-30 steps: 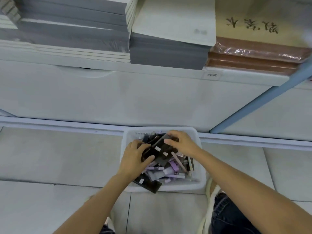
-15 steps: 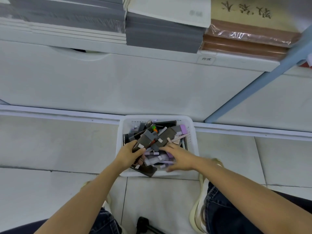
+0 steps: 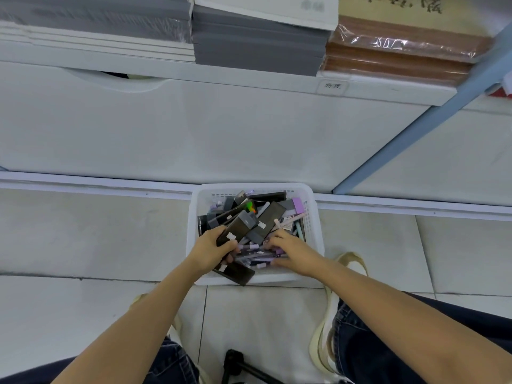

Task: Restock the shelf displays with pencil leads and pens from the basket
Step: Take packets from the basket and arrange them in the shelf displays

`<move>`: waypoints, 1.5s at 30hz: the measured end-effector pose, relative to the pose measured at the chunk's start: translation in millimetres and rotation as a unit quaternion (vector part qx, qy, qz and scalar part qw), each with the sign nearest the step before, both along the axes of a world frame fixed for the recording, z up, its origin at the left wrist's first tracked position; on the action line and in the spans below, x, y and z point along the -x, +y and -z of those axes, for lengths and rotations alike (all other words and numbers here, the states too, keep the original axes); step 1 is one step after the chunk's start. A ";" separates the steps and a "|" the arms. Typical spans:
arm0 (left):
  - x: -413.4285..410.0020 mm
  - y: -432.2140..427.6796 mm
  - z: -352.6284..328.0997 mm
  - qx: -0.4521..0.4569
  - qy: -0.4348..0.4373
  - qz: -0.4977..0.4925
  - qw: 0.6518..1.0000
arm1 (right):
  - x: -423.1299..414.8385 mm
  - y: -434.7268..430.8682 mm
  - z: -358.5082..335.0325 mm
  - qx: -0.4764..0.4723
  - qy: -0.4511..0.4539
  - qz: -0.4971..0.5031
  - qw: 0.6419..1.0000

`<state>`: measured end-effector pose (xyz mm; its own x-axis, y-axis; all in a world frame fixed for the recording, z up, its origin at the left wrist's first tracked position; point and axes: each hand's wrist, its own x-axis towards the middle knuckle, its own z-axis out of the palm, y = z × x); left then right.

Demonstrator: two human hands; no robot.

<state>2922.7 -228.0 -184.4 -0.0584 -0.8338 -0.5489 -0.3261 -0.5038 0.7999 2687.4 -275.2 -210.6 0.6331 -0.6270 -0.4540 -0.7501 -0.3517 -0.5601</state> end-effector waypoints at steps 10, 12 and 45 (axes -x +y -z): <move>1.1 -16.1 -9.4 0.058 -0.065 -0.077 0.993 | -3.4 -49.2 -37.5 -0.046 -0.105 0.160 0.980; -1.1 -21.1 -13.9 0.085 -0.079 -0.114 0.987 | -2.1 -57.9 -44.5 -0.056 -0.102 0.155 0.981; -10.2 -62.4 -193.5 0.171 0.188 -0.002 0.967 | -43.6 -102.7 -280.5 -0.016 -0.396 0.173 0.902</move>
<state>2932.9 -290.4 9.1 -0.1974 -0.9635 -0.1809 0.0215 -0.1887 0.9818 2731.0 -377.9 69.9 0.5357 -0.8437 0.0338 -0.1715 -0.1479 -0.9740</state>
